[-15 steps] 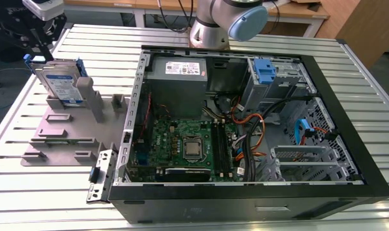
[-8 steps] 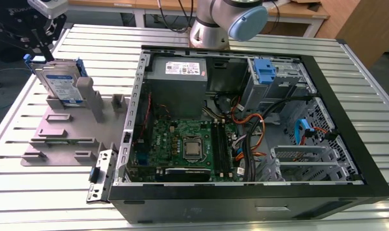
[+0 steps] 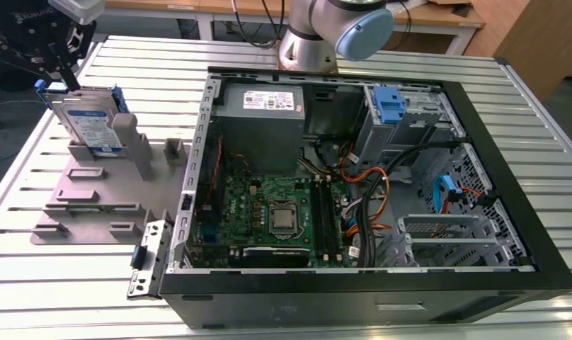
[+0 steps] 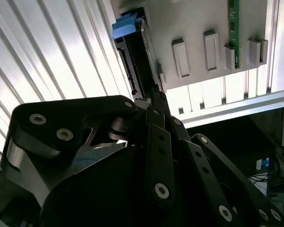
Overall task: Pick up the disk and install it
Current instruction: 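Pick up the disk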
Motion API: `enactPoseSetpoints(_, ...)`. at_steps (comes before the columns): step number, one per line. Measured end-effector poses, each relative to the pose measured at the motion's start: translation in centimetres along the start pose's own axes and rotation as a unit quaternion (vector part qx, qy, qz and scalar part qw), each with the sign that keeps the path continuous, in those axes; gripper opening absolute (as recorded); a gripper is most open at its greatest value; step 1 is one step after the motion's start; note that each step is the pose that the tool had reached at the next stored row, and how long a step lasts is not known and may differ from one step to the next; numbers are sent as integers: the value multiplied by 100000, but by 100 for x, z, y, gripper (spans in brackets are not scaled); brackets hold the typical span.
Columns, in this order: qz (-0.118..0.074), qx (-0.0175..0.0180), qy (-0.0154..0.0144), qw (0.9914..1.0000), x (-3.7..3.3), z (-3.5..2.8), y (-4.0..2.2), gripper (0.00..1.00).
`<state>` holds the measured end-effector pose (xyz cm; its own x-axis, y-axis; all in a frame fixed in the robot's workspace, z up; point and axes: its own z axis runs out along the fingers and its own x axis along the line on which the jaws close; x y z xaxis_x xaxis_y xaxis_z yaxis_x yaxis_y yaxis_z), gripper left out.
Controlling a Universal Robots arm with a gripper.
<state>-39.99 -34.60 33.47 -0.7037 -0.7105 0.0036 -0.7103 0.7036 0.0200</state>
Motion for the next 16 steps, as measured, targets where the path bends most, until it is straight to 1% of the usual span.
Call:
enactPoseSetpoints(2,-1584,6,37,99987,0,2,0,11)
enactPoseSetpoints(4,-3169,12,67,99950,0,4,0,11)
enactPoseSetpoints(6,-4814,18,99,99884,0,7,0,11)
enactPoseSetpoints(8,-6402,24,136,99795,0,9,0,11)
enactPoseSetpoints(10,-7992,31,163,99680,0,11,0,11)
enactPoseSetpoints(12,-9675,35,198,99531,0,13,0,11)
enactPoseSetpoints(14,-11302,40,229,99359,0,15,0,11)
enactPoseSetpoints(16,-12928,48,263,99160,0,17,0,11)
